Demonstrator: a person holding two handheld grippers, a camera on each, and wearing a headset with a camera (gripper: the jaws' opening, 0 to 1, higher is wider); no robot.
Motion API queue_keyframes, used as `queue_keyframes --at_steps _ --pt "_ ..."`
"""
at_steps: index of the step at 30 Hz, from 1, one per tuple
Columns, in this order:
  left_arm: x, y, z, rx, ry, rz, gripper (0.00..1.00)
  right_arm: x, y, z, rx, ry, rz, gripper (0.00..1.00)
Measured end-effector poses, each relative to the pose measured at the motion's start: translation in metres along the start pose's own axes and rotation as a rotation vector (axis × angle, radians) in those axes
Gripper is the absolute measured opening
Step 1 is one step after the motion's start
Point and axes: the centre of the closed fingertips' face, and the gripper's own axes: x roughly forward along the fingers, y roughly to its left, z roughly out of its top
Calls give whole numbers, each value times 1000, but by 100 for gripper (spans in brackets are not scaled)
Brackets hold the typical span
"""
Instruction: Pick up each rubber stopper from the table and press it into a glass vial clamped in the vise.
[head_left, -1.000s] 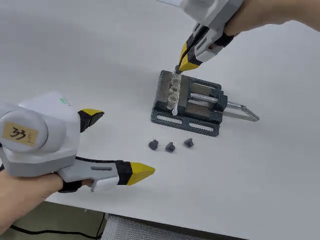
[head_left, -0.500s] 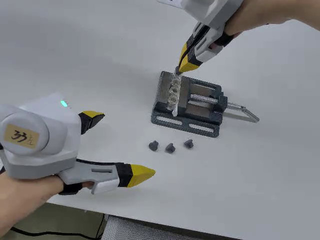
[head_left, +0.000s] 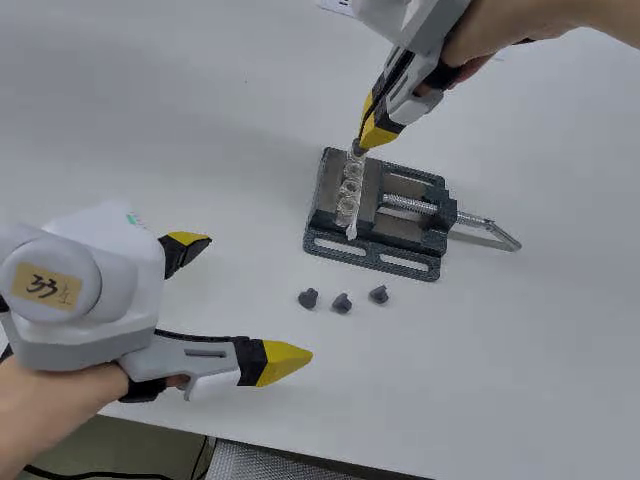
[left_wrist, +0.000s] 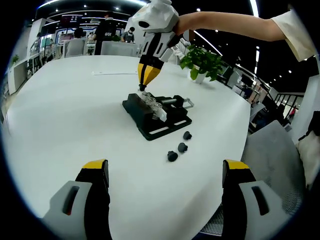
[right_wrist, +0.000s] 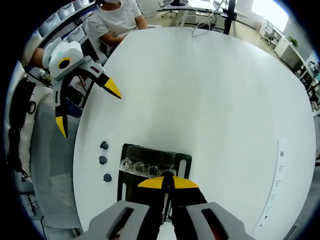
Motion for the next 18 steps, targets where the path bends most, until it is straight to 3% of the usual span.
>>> queue_keyframes --at_steps 14,18 --pt "3 1 -5 -23 2 -1 94 2 7 0 -47 83 0 0" --pt "5 3 -3 -26 0 -1 94 2 9 -1 -42 81 2 0"
